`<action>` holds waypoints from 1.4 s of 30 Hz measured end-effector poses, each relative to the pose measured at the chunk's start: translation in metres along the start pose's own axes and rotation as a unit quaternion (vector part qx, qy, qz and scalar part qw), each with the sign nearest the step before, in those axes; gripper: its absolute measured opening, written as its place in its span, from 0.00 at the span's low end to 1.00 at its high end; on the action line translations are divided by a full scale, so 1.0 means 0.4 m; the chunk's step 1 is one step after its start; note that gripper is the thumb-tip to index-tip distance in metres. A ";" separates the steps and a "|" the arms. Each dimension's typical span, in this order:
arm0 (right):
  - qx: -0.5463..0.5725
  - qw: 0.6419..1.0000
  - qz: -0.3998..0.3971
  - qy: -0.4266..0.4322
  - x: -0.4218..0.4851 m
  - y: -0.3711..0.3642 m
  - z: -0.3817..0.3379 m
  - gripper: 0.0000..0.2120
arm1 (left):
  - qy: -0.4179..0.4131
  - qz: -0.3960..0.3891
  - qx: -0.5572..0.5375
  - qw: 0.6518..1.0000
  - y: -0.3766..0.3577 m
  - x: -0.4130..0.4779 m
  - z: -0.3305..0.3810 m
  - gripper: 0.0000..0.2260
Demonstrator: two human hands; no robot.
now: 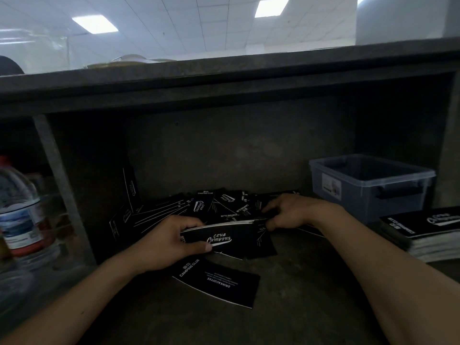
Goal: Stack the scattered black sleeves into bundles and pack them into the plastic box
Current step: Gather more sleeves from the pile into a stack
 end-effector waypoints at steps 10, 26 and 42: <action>0.231 0.960 0.134 0.087 0.009 0.048 0.009 0.08 | 0.005 0.055 0.011 0.998 0.002 0.005 -0.008 0.12; 0.295 0.946 -0.071 0.117 -0.002 0.053 -0.117 0.08 | 0.037 0.124 -0.060 0.990 0.028 0.018 -0.033 0.17; 0.102 0.989 0.100 -0.022 0.135 -0.018 -0.080 0.23 | 0.061 0.067 -0.053 0.995 0.017 0.006 -0.029 0.09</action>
Point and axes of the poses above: each hand's wrist, its own x-axis towards the middle knuckle, its own y-axis out of the back of the hand, z = x × y, the point moved 4 cm from there along x, towards the middle knuckle, and after that the axes turned 4 degrees about z, right-handed, at the moved point
